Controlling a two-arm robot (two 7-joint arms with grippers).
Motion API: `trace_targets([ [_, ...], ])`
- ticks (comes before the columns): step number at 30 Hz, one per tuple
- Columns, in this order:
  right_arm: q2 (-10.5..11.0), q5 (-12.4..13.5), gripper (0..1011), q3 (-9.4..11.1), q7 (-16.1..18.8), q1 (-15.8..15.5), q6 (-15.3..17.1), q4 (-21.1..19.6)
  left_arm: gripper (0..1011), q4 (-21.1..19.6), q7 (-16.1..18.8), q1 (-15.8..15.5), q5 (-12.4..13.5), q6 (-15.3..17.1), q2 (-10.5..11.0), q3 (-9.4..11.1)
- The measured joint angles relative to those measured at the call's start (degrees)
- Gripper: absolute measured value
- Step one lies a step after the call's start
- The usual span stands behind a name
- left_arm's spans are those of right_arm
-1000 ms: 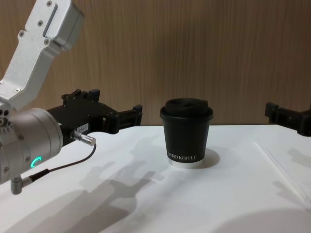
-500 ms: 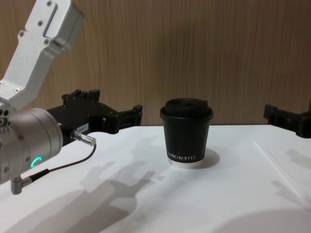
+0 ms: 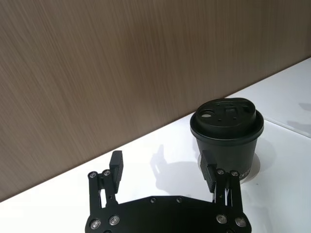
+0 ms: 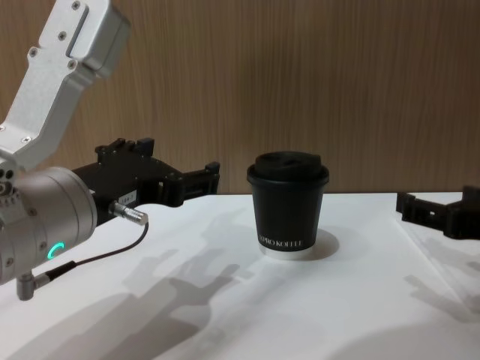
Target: Pick up the straw with one hand, pass it to the other hand, and insert it into the cup.
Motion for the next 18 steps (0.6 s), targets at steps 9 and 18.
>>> trace_targets([
  [9,-0.31,-1.98,1001,-0.62,-1.24,0.86,1.99,1.15,1000,0.00,0.00,0.00,0.00,0.00,0.00,0.00],
  [18,0.02,-5.09,1001,-1.77,-2.60,1.51,3.98,1.53,1000,0.00,0.00,0.00,0.00,0.00,0.00,-0.01],
])
